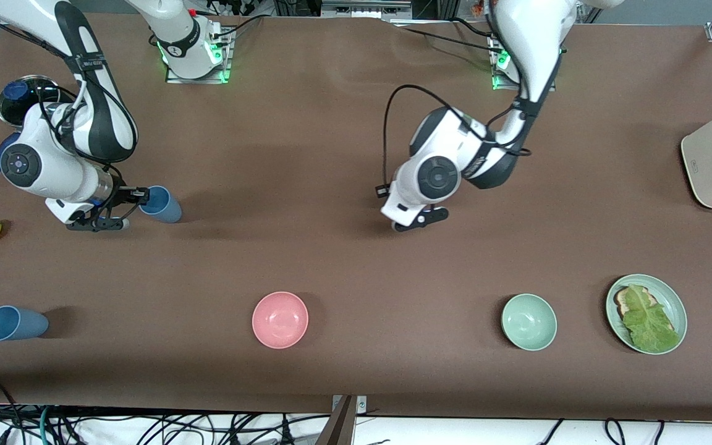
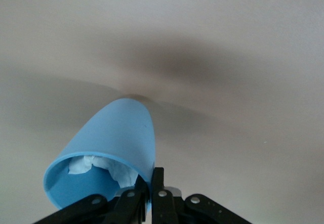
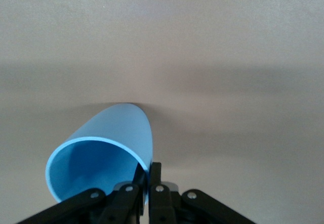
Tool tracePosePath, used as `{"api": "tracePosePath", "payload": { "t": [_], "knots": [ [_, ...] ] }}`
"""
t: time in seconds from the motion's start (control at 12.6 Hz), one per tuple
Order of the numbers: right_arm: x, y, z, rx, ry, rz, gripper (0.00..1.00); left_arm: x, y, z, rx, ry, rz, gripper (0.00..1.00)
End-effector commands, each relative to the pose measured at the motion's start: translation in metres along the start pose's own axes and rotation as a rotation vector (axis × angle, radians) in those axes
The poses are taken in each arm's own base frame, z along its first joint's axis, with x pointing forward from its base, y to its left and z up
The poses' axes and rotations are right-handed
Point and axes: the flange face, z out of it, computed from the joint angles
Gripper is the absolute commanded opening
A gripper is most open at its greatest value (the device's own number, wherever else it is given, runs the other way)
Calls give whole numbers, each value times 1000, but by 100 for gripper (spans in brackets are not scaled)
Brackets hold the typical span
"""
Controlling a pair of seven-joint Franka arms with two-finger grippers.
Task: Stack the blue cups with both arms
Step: 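Carry the tissue cup to the table center with the left gripper, set down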
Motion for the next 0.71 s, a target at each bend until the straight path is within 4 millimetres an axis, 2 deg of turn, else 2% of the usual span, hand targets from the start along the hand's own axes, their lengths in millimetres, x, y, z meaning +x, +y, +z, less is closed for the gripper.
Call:
{"api": "tracePosePath", "payload": {
  "t": [0.0, 0.08, 0.16, 0.24, 0.32, 0.4, 0.47, 0.63],
  "knots": [
    [-3, 3, -5, 13, 16, -15, 0, 16, 11, 7, -25, -3, -36, 0],
    [-3, 3, -9, 13, 19, -25, 0, 17, 11, 9, -26, -2, -38, 0],
    [-1, 3, -14, 13, 28, -27, 0, 17, 11, 9, -26, -1, -35, 7],
    [1, 3, -19, 12, 36, -30, 0, 20, 9, 7, -27, 0, -31, 85],
    [4, 4, -27, 13, 36, -35, 0, 22, 7, 2, -34, 3, -33, 100],
    [9, 3, -39, 14, 28, -44, 0, 22, 6, -11, -43, 8, -36, 100],
    [15, 2, -55, 15, 24, -49, 0, 22, 7, -33, -54, 11, -33, 100],
    [27, -4, -90, 16, 7, -58, 0, 25, -5, -66, -11, -52, -33, 100]
  ]
}}
